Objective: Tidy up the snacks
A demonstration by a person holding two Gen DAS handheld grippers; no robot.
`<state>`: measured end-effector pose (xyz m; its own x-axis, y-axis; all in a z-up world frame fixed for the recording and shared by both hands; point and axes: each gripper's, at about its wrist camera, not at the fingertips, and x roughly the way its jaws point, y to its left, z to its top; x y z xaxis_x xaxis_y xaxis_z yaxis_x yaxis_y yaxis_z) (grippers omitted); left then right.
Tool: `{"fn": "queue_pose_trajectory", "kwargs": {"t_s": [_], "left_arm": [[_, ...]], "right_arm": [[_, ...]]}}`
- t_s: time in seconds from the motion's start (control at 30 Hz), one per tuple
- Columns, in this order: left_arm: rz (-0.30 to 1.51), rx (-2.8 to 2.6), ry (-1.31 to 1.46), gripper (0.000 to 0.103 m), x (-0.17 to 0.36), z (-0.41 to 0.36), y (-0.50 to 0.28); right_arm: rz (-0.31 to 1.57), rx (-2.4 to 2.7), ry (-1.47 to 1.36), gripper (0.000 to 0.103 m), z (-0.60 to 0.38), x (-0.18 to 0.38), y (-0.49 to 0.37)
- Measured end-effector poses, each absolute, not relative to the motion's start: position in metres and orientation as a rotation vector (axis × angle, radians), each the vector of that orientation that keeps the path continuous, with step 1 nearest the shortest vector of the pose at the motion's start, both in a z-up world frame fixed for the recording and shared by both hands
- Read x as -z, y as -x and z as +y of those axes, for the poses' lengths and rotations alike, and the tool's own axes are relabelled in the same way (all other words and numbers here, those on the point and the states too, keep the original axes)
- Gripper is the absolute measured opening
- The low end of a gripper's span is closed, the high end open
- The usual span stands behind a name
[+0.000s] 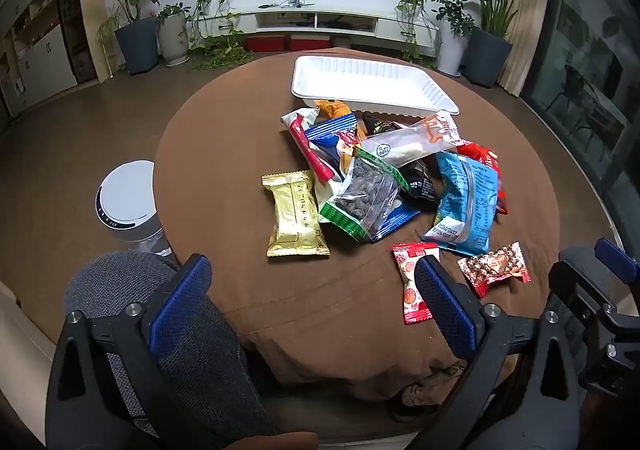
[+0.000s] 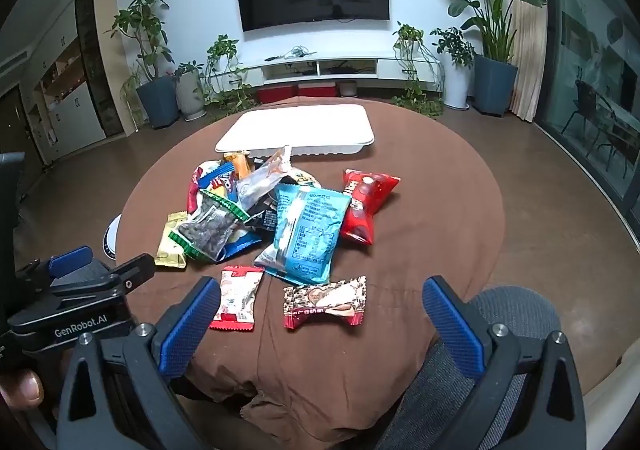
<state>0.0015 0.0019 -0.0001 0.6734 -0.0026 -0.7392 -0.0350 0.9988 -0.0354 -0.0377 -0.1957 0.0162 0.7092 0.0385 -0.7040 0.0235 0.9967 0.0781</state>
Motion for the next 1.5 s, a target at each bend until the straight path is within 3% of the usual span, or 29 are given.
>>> {"fn": "queue_pose_trajectory", "kwargs": {"t_s": [1.5], "left_arm": [[0.830, -0.038, 0.052, 0.103, 0.006, 0.005, -0.001]], "right_arm": [[0.864, 0.042, -0.070, 0.103, -0.194, -0.004, 0.027]]}}
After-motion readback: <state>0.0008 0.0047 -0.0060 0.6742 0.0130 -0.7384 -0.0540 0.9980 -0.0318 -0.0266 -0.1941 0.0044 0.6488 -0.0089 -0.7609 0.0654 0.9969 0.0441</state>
